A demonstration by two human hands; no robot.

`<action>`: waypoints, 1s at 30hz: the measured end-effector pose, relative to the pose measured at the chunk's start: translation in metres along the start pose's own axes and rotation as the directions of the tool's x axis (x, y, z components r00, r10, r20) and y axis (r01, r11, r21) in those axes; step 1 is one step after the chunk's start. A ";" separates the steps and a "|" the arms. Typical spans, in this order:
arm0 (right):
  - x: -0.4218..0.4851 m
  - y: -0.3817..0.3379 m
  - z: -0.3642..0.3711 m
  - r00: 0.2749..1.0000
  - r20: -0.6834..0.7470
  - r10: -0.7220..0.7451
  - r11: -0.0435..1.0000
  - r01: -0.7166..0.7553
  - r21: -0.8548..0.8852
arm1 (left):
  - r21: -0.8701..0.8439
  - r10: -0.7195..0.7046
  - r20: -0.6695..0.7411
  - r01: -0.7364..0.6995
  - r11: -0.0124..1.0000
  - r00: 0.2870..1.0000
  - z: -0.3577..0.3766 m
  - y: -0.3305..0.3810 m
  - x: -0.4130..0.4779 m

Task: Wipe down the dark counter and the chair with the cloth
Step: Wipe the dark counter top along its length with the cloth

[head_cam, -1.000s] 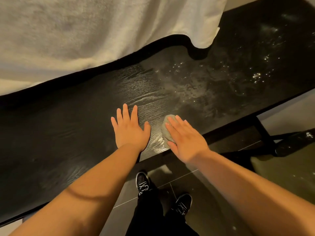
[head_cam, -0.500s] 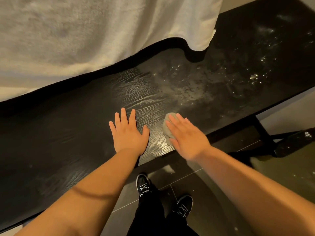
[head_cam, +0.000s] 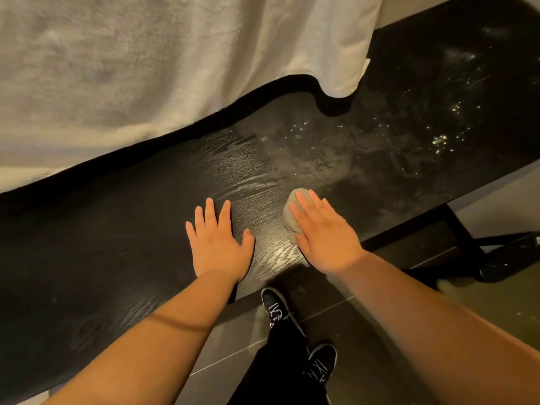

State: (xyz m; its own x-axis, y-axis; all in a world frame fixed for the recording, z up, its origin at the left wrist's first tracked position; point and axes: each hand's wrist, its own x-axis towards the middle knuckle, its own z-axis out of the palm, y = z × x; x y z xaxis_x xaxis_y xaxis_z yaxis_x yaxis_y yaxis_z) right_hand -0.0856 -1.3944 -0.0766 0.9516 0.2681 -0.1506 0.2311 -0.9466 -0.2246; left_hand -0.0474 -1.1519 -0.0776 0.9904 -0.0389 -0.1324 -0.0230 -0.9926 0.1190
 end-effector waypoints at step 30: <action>0.052 0.016 -0.013 0.982 -0.018 0.186 0.982 -0.187 -0.035 | 0.025 0.009 0.042 -0.010 1.000 0.999 0.001 0.001 0.002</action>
State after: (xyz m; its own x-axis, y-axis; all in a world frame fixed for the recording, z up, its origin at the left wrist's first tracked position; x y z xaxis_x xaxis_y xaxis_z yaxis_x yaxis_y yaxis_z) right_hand -0.0292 -1.3982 -0.0756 0.9815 0.0839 -0.1720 0.0564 -0.9857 -0.1591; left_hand -0.0456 -1.1530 -0.0791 0.9836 -0.0524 -0.1727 -0.0361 -0.9947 0.0960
